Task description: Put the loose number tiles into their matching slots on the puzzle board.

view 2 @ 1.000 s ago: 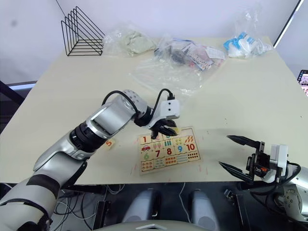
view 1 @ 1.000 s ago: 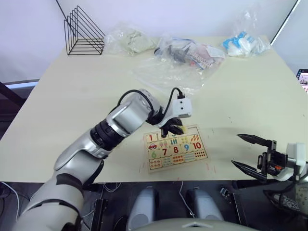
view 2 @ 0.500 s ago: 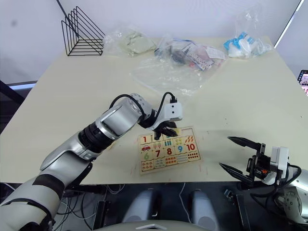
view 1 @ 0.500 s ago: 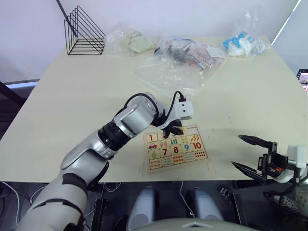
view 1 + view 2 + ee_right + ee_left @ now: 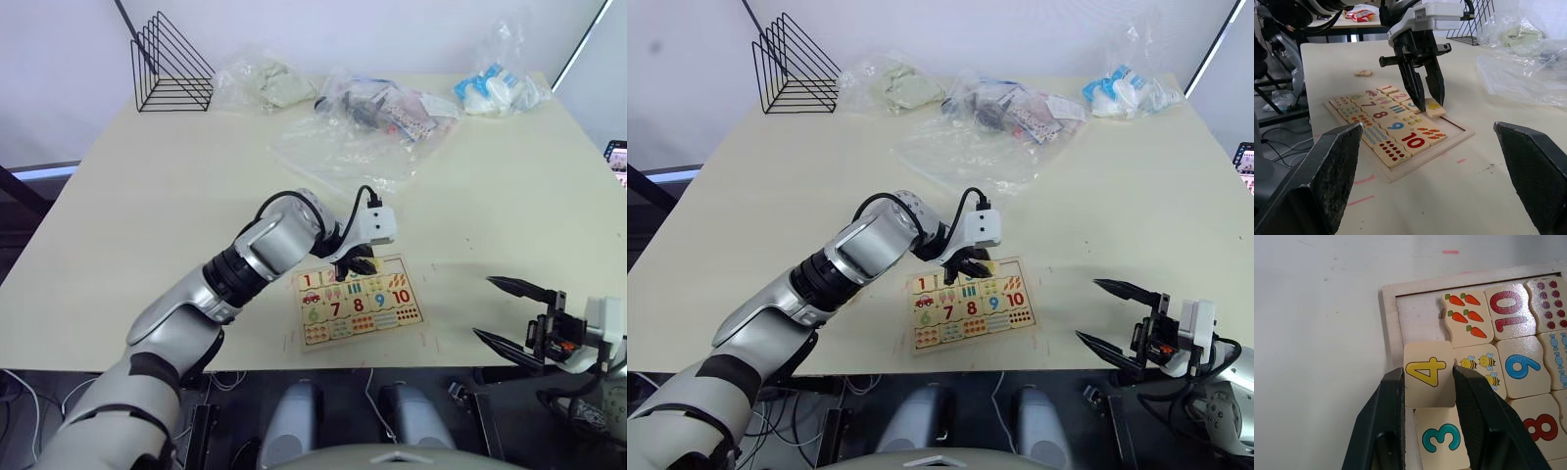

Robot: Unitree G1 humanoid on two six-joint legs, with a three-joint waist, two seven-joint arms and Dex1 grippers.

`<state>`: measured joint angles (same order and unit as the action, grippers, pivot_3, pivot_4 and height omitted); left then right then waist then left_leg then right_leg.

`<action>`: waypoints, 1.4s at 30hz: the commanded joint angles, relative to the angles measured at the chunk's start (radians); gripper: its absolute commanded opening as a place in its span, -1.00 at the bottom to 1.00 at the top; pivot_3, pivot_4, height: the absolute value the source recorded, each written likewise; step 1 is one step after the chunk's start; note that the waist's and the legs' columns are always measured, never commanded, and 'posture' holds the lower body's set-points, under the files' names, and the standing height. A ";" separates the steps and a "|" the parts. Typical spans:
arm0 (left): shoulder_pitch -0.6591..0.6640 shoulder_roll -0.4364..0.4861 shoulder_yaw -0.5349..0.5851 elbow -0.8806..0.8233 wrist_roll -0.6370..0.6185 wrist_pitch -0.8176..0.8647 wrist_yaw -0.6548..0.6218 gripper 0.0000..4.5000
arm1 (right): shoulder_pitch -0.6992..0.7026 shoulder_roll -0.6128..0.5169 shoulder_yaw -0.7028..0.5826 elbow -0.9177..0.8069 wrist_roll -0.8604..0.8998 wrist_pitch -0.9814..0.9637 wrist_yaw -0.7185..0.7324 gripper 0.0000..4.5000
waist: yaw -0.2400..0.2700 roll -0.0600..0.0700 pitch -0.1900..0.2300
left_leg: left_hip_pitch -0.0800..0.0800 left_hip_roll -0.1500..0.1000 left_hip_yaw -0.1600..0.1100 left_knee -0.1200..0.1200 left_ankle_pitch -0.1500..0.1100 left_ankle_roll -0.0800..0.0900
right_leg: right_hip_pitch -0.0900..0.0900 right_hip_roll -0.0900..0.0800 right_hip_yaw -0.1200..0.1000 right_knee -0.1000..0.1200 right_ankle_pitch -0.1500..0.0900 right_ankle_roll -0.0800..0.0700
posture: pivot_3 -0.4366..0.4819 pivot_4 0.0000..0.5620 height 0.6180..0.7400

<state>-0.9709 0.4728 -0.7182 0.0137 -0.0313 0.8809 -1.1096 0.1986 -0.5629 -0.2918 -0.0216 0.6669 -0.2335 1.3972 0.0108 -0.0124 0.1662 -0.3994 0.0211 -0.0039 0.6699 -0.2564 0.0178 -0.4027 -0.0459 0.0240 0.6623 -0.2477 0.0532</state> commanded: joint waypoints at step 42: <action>-0.003 -0.034 0.277 0.210 -0.059 -0.300 -0.040 0.97 | 0.027 -0.015 -0.026 -0.054 0.005 -0.003 -0.047 1.00 | 0.000 0.000 0.000 | 0.000 0.000 0.000 0.000 0.000 0.000 | 0.000 0.000 0.000 0.000 0.000 0.000 | -0.05 -0.47 1.00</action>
<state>-0.9780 0.4443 -0.4936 0.2269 -0.0712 0.6391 -1.1529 0.2192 -0.5642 -0.2914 -0.0429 0.6648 -0.2379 1.3538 0.0110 -0.0124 0.1662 -0.3994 0.0210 -0.0039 0.6700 -0.2563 0.0178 -0.4027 -0.0460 0.0238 0.6624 -0.2477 0.0532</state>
